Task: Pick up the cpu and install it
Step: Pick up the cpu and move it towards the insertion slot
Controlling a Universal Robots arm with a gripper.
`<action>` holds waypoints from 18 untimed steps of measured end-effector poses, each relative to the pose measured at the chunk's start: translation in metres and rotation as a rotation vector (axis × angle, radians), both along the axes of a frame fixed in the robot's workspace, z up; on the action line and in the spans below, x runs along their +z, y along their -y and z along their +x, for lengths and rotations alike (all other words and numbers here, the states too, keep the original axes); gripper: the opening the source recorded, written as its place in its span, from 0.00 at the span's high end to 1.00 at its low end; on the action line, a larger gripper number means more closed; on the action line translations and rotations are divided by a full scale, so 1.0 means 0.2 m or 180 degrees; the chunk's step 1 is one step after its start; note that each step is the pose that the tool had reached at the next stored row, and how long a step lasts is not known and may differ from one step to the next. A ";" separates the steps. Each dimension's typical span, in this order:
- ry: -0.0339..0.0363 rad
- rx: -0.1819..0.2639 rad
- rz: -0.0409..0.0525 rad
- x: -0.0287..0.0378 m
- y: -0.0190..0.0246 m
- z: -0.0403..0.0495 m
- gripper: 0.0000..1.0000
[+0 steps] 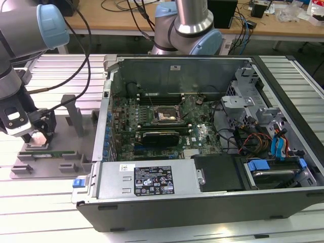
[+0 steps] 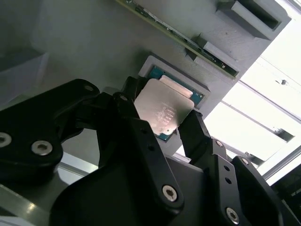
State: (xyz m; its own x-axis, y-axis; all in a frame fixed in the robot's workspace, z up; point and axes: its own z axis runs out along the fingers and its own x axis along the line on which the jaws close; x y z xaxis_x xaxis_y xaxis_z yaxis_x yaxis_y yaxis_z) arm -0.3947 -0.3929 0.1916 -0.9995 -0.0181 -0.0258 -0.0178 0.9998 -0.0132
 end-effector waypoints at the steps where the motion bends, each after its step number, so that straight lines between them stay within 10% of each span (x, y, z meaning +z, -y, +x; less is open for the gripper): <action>1: 0.0000 0.0000 0.0001 0.000 0.000 0.000 0.37; 18: 0.0000 0.0000 0.0003 -0.023 0.000 -0.005 0.45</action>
